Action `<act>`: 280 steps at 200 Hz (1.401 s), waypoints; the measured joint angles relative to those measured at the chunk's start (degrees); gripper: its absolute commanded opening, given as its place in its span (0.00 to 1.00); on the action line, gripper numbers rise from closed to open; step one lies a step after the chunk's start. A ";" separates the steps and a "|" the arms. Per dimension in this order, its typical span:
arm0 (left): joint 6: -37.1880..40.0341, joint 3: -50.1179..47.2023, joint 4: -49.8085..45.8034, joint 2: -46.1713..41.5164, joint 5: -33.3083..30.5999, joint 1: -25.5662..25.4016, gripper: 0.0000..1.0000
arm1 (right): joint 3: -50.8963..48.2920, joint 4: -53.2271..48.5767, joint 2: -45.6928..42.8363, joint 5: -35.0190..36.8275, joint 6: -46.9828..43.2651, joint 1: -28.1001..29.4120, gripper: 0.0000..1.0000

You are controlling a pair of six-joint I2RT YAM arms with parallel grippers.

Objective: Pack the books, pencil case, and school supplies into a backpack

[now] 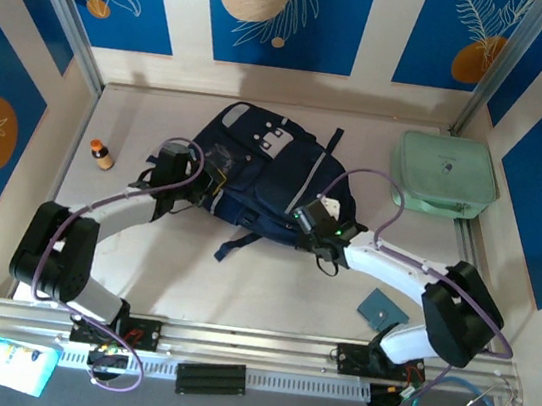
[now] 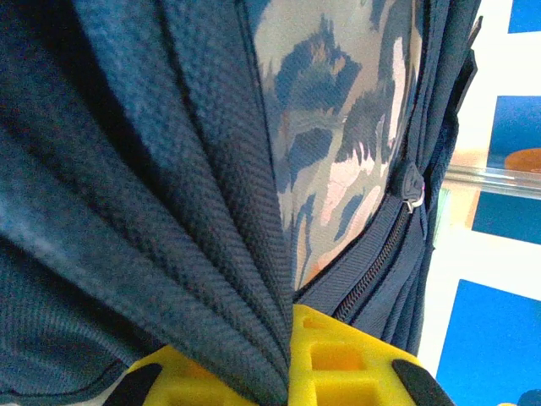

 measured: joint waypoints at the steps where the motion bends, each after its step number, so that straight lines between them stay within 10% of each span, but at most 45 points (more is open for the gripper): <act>1: 0.11 0.11 -0.04 0.09 0.04 0.02 0.06 | 0.00 0.00 -0.09 0.00 0.00 -0.07 0.04; 50: 5.64 2.21 -3.28 1.07 -0.66 2.97 0.48 | 3.28 -3.23 -1.99 -1.44 -4.09 -1.79 0.01; 91: 8.90 -1.22 -6.34 -4.83 -3.96 7.15 0.57 | 8.63 -6.12 0.83 -7.13 -7.93 -1.73 0.00; 156: 6.64 -9.60 -2.78 -13.97 1.16 6.80 0.50 | 19.71 -3.19 10.97 -19.08 -10.78 4.39 0.00; 186: 2.71 -12.52 2.86 -12.44 3.78 4.42 0.25 | 24.44 -1.07 15.65 -23.28 -10.80 7.19 0.00; 280: -3.56 -14.23 14.80 -4.26 4.28 2.95 0.11 | 27.30 0.50 19.50 -25.49 -10.47 8.81 0.00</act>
